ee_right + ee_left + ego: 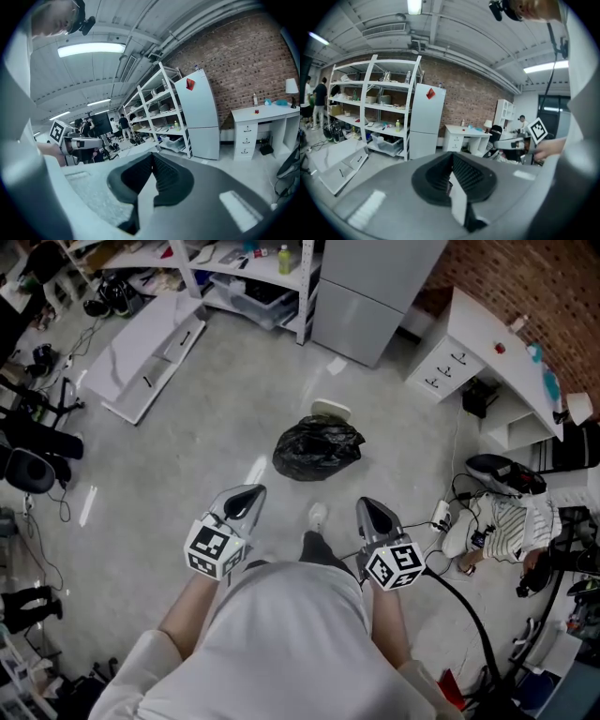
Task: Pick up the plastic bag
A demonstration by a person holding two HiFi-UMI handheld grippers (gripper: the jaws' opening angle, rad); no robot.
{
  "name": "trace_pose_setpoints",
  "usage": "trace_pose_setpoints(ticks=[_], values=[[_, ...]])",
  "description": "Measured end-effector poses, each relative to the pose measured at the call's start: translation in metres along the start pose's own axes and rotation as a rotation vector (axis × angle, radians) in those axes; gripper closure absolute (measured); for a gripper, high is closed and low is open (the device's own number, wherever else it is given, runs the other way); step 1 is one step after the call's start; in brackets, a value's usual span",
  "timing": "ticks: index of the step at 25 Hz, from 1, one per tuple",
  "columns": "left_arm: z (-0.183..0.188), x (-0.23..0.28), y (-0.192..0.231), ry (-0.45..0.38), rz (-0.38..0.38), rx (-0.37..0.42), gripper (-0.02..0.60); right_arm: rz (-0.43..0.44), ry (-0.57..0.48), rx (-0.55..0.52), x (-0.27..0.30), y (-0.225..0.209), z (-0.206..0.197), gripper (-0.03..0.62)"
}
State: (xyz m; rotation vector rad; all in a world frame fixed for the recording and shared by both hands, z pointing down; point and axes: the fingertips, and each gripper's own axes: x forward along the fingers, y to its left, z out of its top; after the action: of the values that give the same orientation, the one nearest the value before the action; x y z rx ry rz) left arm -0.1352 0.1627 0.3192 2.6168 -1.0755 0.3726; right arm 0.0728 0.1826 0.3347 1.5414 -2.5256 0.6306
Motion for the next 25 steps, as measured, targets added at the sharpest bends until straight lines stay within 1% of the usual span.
trace_pose_setpoints(ticks=[9,14,20,25], values=[[0.027,0.084,0.017,0.024,0.081,-0.035,0.577,0.058,0.052,-0.02,0.042,-0.082,0.029,0.594],[0.038,0.127,0.019,0.053,0.115,-0.032,0.577,0.076,0.07,-0.002,0.052,-0.129,0.037,0.594],[0.045,0.164,0.023,0.089,0.129,-0.034,0.577,0.107,0.093,-0.003,0.07,-0.163,0.043,0.594],[0.046,0.181,0.031,0.116,0.127,-0.035,0.577,0.112,0.11,0.02,0.083,-0.176,0.041,0.594]])
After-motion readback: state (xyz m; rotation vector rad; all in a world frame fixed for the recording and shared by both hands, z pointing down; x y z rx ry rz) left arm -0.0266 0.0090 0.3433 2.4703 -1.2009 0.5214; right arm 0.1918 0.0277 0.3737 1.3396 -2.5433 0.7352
